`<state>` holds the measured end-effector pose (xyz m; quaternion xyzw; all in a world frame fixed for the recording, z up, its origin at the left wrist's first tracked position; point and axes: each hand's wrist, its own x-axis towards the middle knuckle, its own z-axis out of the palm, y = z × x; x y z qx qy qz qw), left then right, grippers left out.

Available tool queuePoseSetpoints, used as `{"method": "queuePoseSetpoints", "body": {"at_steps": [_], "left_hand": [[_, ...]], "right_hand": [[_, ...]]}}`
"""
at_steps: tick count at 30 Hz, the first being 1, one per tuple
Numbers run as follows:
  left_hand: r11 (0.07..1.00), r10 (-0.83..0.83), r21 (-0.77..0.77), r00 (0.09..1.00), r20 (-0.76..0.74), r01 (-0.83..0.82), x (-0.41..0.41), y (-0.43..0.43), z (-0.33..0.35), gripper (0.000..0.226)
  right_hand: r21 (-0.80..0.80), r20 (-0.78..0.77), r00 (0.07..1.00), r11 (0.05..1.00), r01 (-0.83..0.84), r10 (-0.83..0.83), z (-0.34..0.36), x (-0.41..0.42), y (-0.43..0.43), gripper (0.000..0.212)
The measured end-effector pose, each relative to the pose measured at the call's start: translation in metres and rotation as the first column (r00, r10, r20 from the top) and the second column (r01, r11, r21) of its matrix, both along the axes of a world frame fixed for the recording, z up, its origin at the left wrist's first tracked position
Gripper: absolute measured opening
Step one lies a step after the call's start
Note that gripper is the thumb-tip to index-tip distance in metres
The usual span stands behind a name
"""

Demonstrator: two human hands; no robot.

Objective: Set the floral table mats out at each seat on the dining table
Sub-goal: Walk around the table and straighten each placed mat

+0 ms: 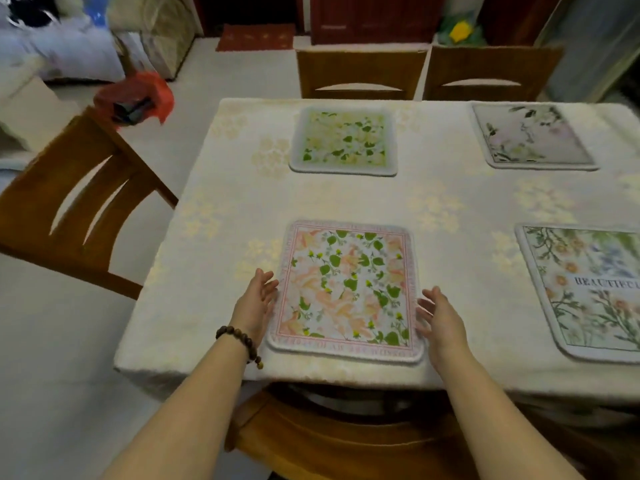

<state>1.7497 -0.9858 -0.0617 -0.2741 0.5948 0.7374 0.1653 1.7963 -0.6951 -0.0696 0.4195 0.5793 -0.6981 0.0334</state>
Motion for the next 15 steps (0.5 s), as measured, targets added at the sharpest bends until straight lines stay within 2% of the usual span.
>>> {"method": "queuePoseSetpoints", "body": {"at_steps": [3,7,15], "left_hand": [[0.999,-0.032,0.001,0.999,0.01,0.032,-0.003,-0.006,-0.008,0.052],[0.996,-0.09,-0.001,0.996,0.013,0.09,-0.008,-0.011,-0.017,0.06],[0.991,-0.092,0.102,0.995,0.037,0.088,-0.02,-0.011,-0.021,0.059]], "right_hand": [[0.089,0.041,0.999,0.996,0.004,-0.008,-0.007,0.009,-0.01,0.027],[0.182,0.105,0.994,0.983,-0.005,-0.015,-0.009,0.009,-0.015,0.03],[0.221,0.1,0.994,0.974,-0.059,0.038,-0.012,-0.002,-0.013,0.029]]}}
